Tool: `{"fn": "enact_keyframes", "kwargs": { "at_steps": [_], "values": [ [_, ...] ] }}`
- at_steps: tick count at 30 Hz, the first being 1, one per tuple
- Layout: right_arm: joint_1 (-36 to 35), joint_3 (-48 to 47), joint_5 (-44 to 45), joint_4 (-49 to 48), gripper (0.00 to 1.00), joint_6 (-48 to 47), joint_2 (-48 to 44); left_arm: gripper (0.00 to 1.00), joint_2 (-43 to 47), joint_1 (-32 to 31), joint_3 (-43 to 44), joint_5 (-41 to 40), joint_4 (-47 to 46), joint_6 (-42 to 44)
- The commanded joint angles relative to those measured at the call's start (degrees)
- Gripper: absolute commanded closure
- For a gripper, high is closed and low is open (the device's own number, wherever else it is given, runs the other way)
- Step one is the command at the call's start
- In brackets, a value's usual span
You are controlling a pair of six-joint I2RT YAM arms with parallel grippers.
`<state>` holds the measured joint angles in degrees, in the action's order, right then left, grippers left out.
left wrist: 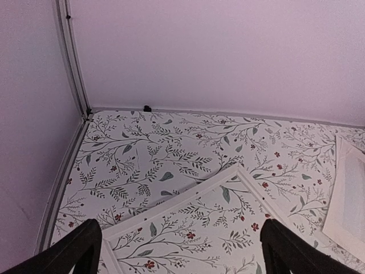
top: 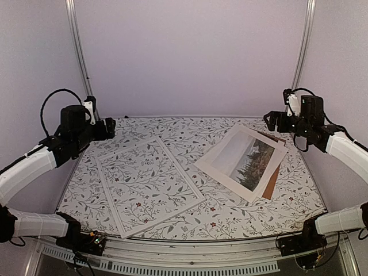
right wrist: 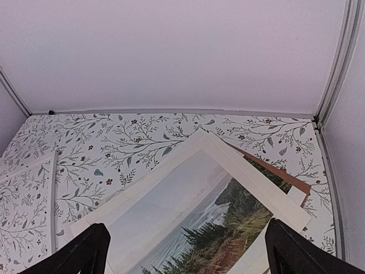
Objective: Put the photo into the frame
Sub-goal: Move the frame body to the center of the board.
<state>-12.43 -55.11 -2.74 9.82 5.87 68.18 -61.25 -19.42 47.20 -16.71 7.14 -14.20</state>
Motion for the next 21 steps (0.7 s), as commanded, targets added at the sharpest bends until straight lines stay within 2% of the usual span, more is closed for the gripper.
{"fn": "enact_keyframes", "kwargs": {
  "at_steps": [1, 9, 21],
  "values": [
    [-0.4, 0.2, -1.6, -1.7, 0.01, -0.9, -0.8, 0.00, 0.6, 0.6, 0.0, -0.3, 2.4, -1.4],
    [-0.5, 0.5, -1.4, -1.8, 0.01, -1.2, -0.6, 0.00, -0.5, 1.4, -0.6, -2.1, 7.4, -5.5],
    [-0.5, 0.0, -1.2, -1.3, 0.01, 0.8, 2.2, 0.00, -6.4, 8.5, -1.9, 0.8, 18.9, -14.2]
  ]
}}
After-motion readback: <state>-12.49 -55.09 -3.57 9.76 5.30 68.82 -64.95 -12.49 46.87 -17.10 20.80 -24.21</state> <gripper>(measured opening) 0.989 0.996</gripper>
